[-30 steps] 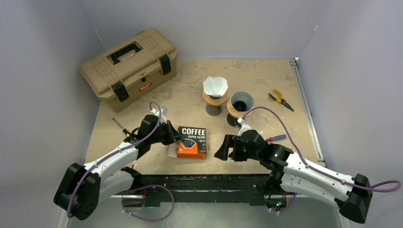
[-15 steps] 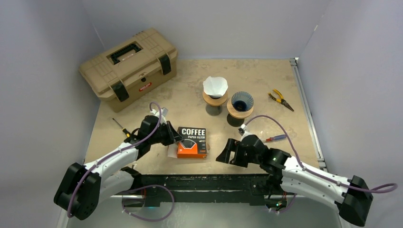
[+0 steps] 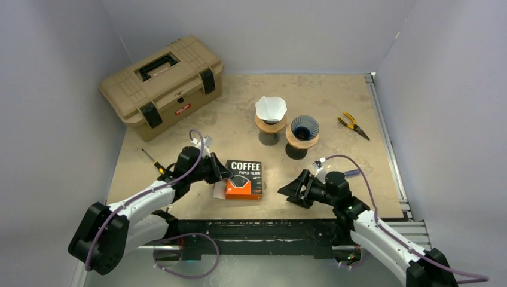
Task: Place the coffee filter in the dripper
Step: Pick up the coffee filter from the coffee filter holder.
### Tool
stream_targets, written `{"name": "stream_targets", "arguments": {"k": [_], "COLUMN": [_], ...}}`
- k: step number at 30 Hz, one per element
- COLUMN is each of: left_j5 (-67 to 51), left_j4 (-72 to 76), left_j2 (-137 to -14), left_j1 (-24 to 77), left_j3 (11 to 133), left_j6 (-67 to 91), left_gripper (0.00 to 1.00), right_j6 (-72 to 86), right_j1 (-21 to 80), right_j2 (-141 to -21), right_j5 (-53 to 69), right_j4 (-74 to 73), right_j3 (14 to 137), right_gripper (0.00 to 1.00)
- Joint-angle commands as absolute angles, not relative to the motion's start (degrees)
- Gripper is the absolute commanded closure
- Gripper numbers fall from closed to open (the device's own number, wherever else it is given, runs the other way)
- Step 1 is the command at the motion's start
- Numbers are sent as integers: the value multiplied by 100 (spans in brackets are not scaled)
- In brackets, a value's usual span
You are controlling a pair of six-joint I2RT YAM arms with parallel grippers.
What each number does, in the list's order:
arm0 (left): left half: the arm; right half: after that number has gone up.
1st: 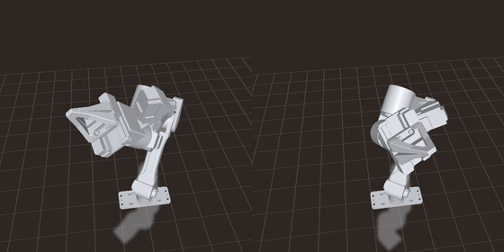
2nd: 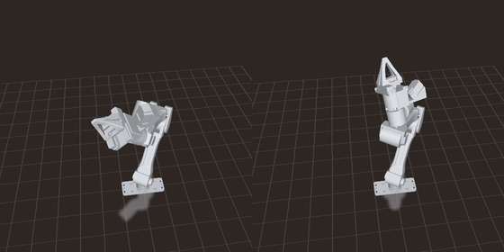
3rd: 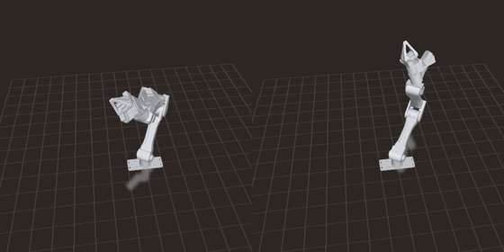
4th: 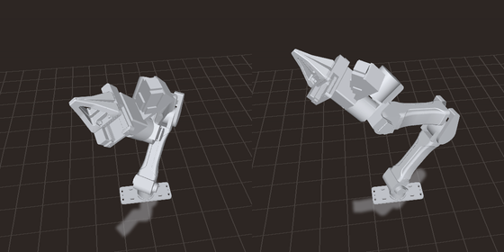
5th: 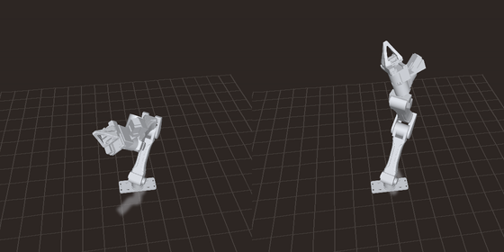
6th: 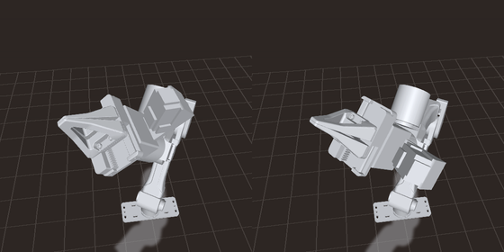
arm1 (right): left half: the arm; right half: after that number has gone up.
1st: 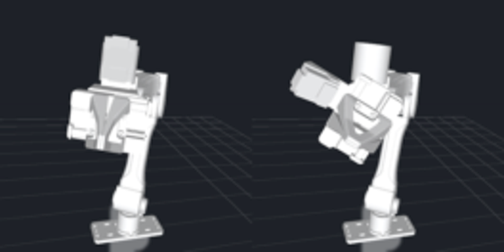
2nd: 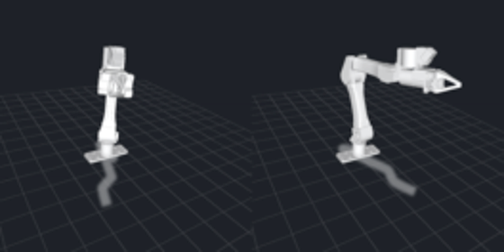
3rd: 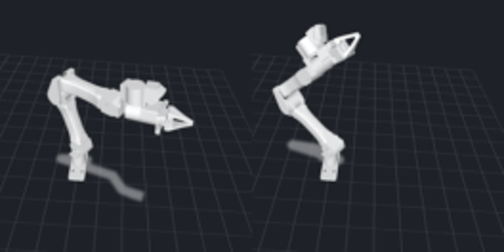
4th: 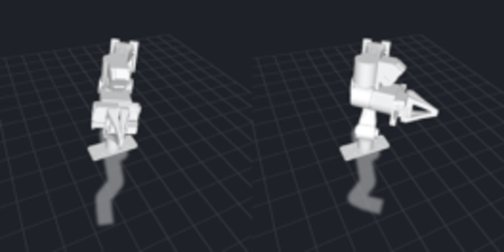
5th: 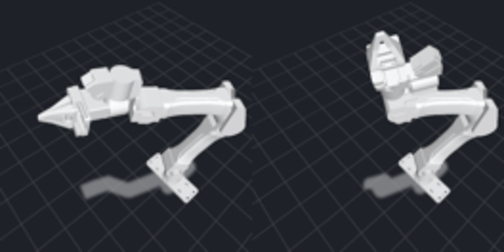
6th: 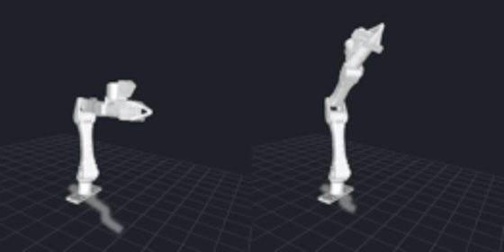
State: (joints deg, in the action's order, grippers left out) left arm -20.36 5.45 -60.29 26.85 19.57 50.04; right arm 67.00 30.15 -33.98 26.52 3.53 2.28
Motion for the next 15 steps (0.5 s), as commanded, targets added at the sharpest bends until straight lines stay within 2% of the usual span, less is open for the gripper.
{"name": "stream_targets", "arguments": {"k": [1, 6, 7, 11, 13, 15], "left_j5": [-2446, -2374, -2268, -1924, -1823, -1728], "left_j4": [1683, 1697, 1562, 823, 494, 236], "left_j2": [-6381, -6515, -6410, -6116, -6084, -6089], "left_j1": [2780, 2828, 2823, 2828, 2822, 2822], "left_j3": [1655, 1722, 1746, 2005, 2161, 2254], "left_j6": [5525, 5530, 5480, 5220, 5109, 5037], "left_gripper": [100, 100, 97, 73, 68, 67], "right_j6": [7004, 7092, 7086, 7144, 7083, 7079], "right_j1": [2781, 2480, 2449, 2402, 2395, 2392], "right_j2": [-3725, -4286, -4391, -4797, -4996, -5240], "right_j5": [3107, 3198, 3179, 3190, 3197, 3224], "right_j4": [1868, 2799, 2951, 3548, 3700, 3872], "right_j3": [71, -239, -266, -318, -259, -226], "right_gripper": [17, 20, 20, 25, 28, 28]}}
